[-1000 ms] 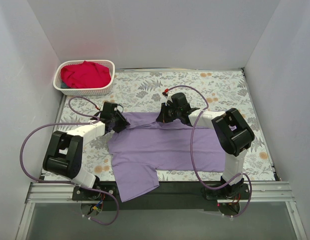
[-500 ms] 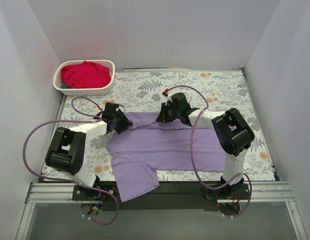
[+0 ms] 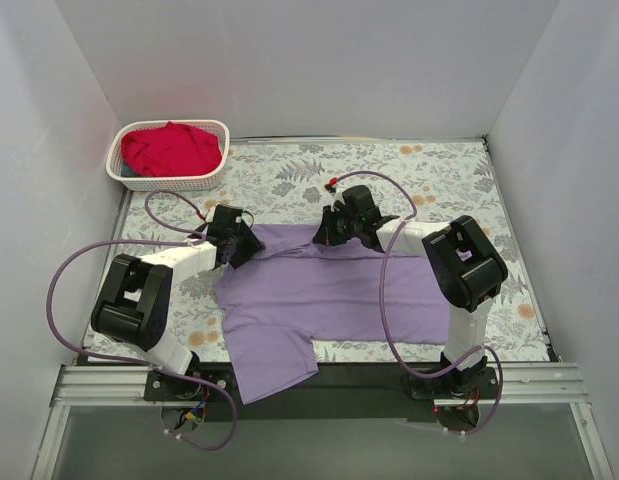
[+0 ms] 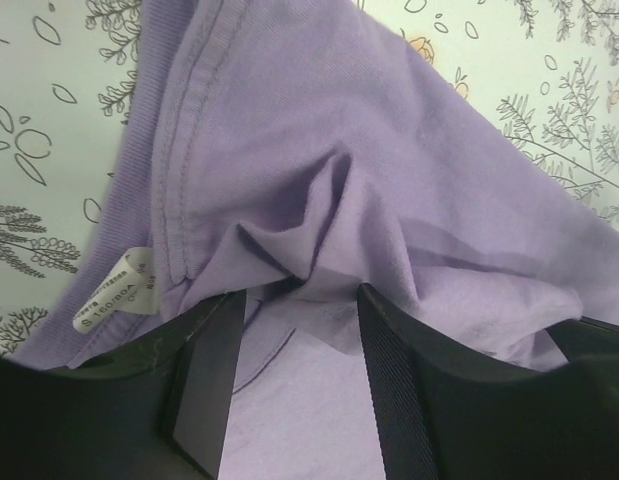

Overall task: Fold and stack the t-shirts
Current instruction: Fold the tshirt

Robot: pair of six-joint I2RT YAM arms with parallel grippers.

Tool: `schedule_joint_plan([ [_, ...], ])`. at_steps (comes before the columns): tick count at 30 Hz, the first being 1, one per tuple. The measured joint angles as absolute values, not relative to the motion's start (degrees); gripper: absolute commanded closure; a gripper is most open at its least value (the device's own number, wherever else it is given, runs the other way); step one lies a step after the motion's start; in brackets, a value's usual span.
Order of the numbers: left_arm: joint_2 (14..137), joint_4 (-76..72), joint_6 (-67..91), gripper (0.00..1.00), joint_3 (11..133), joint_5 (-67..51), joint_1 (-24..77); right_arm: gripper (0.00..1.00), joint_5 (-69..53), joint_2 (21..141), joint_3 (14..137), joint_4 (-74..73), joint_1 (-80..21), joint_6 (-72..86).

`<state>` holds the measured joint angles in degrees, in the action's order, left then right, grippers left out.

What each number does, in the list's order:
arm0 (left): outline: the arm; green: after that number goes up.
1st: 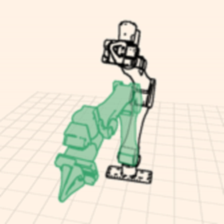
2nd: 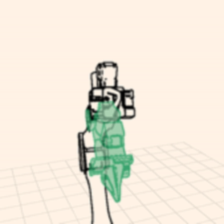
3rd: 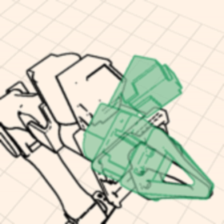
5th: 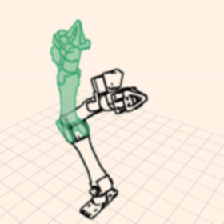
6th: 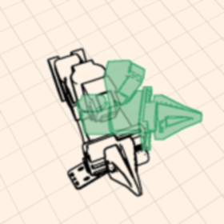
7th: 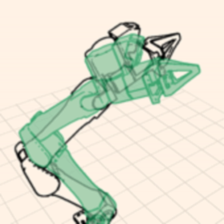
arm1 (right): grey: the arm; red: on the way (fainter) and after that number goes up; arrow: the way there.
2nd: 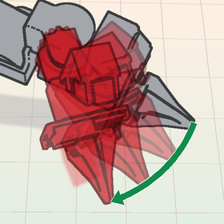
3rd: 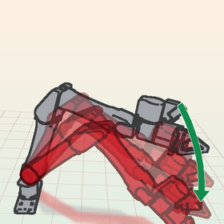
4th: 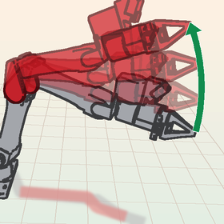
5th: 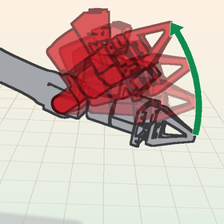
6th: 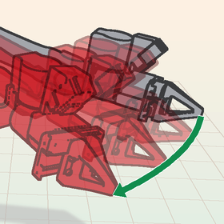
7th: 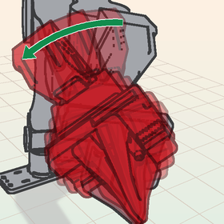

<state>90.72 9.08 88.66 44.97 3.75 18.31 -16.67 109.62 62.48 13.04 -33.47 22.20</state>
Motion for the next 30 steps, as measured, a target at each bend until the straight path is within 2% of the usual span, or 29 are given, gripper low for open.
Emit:
schedule_joint_plan([
  [7,90.7,10.3,87.7,0.68,45.1,4.9,19.1,0.99,-16.7,109.6,62.5,13.0,-33.4,22.3],
  [13,90.7,11.0,87.4,0.73,46.2,5.3,20.1,0.99,-16.7,109.6,62.5,13.0,-33.4,22.3],
  [17,89.9,12.4,87.4,0.82,46.7,5.5,20.4,0.99,-16.7,109.6,62.5,13.0,-33.4,22.3],
  [21,88.5,13.7,87.7,0.98,46.7,5.6,20.5,0.99,-16.7,109.6,62.5,13.0,-33.4,22.3],
  [30,84.3,18.6,87.9,1.0,46.7,5.5,20.5,0.99,-17.1,109.0,62.4,13.0,-33.4,22.2],
])
